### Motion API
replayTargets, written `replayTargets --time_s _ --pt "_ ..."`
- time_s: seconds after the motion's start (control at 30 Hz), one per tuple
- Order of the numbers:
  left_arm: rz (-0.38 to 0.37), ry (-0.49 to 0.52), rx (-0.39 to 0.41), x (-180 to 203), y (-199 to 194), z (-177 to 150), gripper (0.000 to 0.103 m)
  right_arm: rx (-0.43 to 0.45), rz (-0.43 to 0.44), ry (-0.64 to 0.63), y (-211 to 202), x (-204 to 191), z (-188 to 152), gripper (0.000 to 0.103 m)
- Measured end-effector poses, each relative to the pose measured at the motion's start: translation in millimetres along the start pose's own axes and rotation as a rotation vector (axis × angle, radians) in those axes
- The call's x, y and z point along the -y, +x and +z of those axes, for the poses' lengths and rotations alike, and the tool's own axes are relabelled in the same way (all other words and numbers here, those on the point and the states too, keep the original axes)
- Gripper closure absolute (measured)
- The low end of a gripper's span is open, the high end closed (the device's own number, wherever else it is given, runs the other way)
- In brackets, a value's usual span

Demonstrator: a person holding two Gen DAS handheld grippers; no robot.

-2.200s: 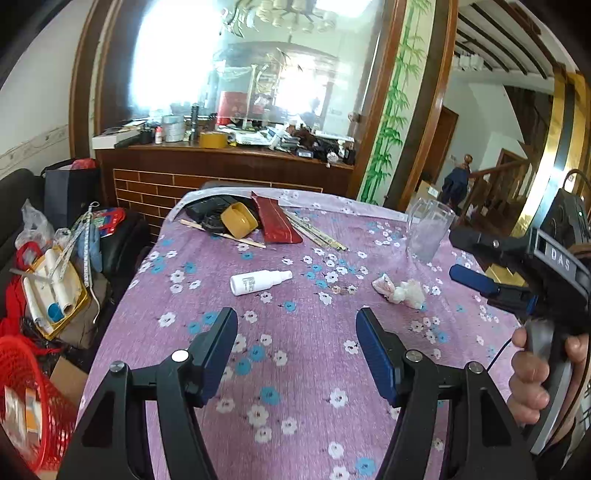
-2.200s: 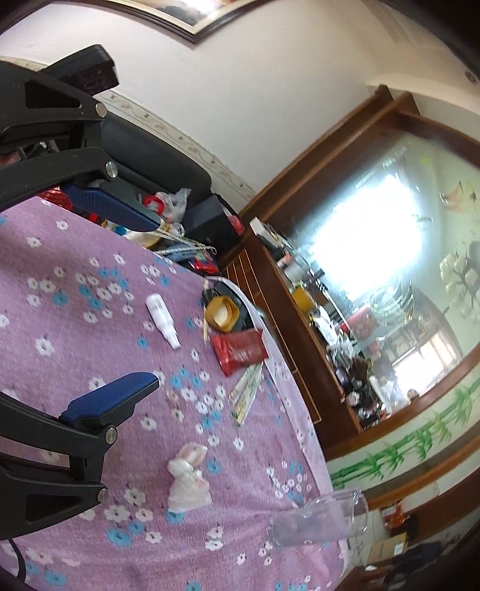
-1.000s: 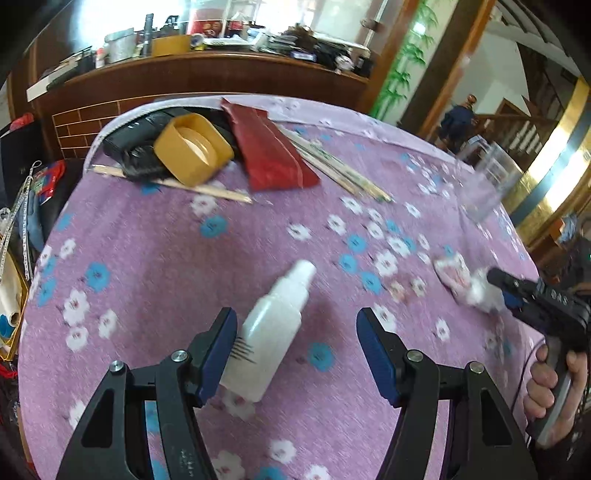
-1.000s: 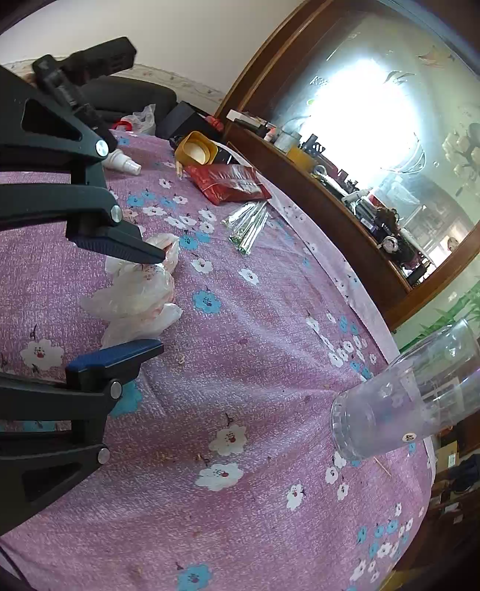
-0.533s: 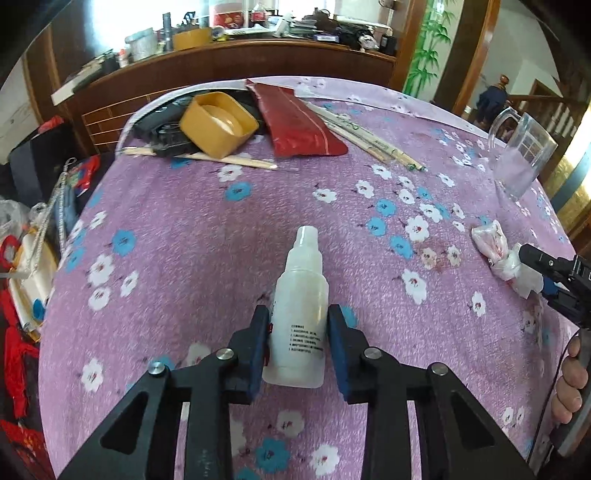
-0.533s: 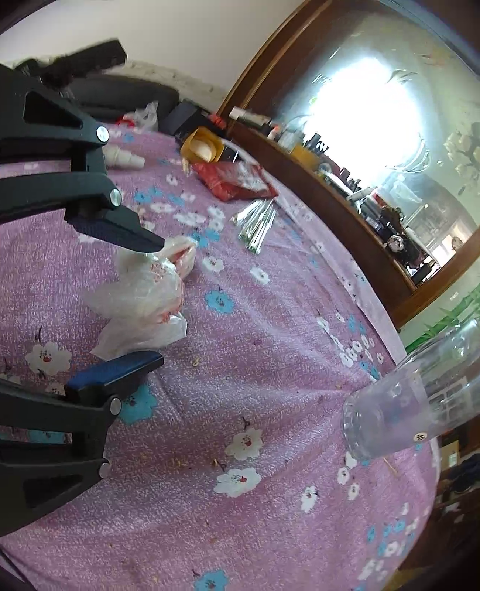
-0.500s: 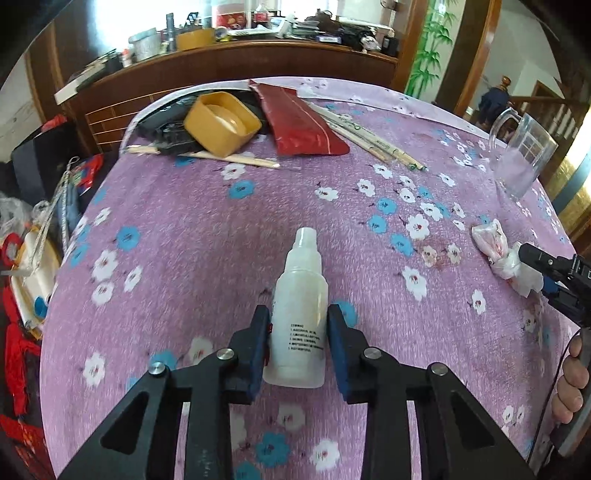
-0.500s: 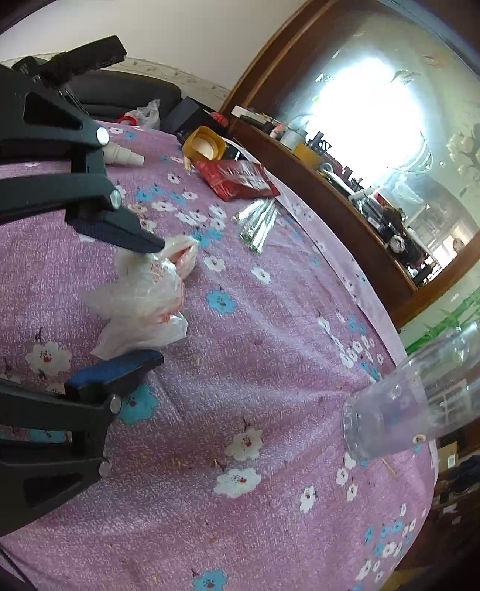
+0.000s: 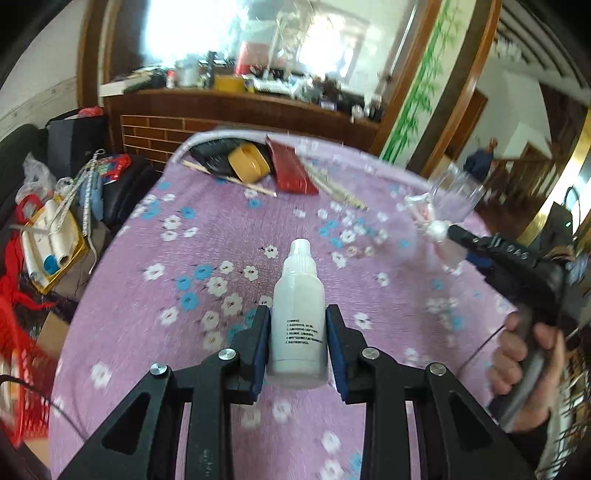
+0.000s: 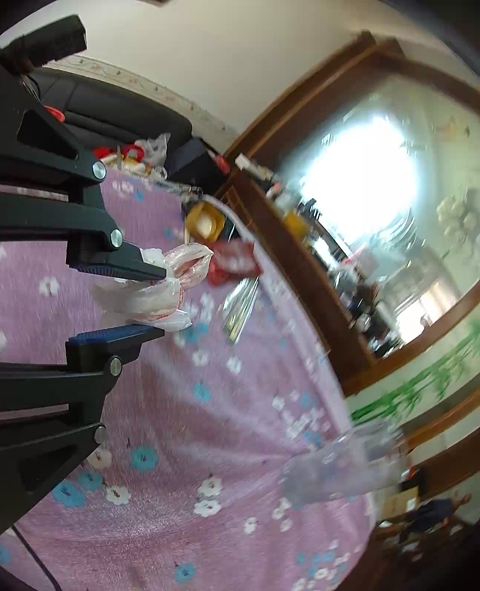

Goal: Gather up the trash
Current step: 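Carry the spray bottle and tissue over to the red basket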

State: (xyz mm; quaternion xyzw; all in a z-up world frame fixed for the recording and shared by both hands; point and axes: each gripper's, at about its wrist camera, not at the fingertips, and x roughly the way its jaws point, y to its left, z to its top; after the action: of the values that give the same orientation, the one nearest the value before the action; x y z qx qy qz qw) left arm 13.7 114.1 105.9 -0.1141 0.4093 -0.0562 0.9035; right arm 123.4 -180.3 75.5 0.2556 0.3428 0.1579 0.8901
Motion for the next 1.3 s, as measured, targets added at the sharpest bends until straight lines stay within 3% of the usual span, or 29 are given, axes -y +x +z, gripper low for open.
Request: replayTargets --time_s 0.17,0.33,0.73,0.97,1.3 --pt "-0.02 -0.056 0.073 -10.6 -68.2 -19.3 0.071 0.076 0.094 -0.079 -45.8 -47.3 -6.2 0.077" --pt "-0.008 -0.095 0.194 -28.1 -141.1 -29.8 0.071 0.127 0.167 -0.139 -98.2 -94.3 -13.9 0.077" --pt "0.023 -0.167 0.369 -77.6 -244.6 -49.8 0.071 0.202 0.265 -0.288 -181.1 -204.5 -45.1 0.077" --pt "0.08 -0.229 0.414 -119.8 -272.9 -75.9 0.071 0.189 0.333 -0.366 -193.0 -260.9 -76.2 0.077" --pt "0.159 -0.31 0.423 -163.6 -279.0 -112.1 0.071 0.099 0.412 -0.392 -157.5 -298.0 -131.9 0.077"
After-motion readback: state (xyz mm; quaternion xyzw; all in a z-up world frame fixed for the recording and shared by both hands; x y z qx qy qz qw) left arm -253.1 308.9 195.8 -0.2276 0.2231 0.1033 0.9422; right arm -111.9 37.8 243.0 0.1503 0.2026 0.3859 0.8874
